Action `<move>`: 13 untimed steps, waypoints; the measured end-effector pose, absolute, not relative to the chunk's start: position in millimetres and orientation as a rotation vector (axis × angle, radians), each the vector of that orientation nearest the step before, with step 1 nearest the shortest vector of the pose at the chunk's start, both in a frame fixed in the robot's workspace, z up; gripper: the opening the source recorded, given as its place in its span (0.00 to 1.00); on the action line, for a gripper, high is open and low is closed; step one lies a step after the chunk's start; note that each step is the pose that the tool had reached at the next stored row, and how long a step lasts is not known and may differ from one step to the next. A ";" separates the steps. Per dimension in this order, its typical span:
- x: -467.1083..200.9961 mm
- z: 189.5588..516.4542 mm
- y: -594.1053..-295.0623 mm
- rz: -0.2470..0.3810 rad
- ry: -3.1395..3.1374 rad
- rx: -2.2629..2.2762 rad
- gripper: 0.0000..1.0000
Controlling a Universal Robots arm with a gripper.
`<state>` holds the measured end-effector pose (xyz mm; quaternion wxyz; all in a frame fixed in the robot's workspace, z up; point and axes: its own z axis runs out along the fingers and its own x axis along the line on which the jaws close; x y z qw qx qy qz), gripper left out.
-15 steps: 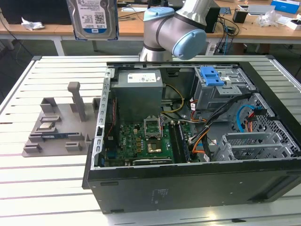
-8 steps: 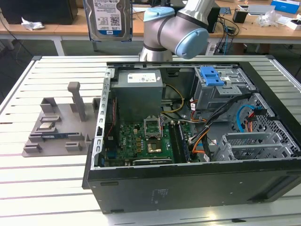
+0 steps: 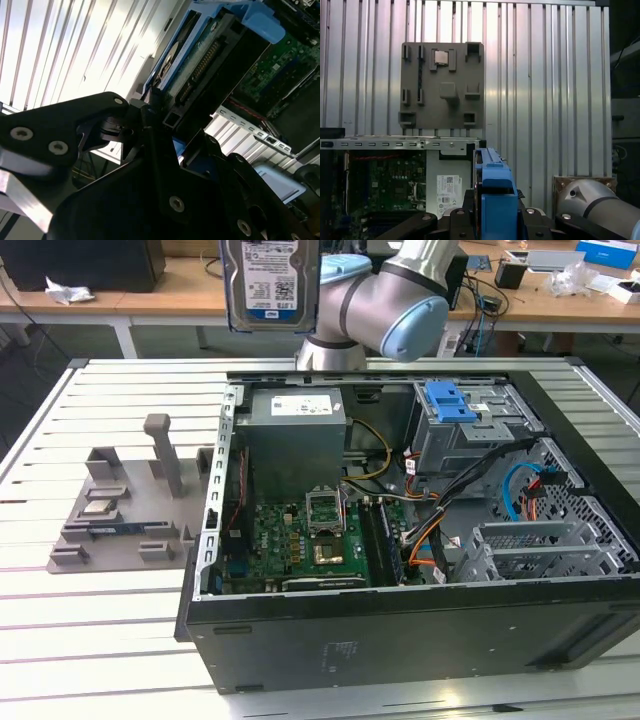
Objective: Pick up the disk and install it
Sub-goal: 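Pick up the disk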
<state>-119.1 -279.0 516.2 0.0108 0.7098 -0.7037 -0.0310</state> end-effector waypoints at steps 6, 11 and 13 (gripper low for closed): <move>-88.6 511.7 -279.2 -0.100 -2.194 2.213 0.37; -65.7 508.1 -279.3 -0.101 -2.194 2.212 0.37; -58.9 507.0 -279.3 -0.102 -2.193 2.212 0.37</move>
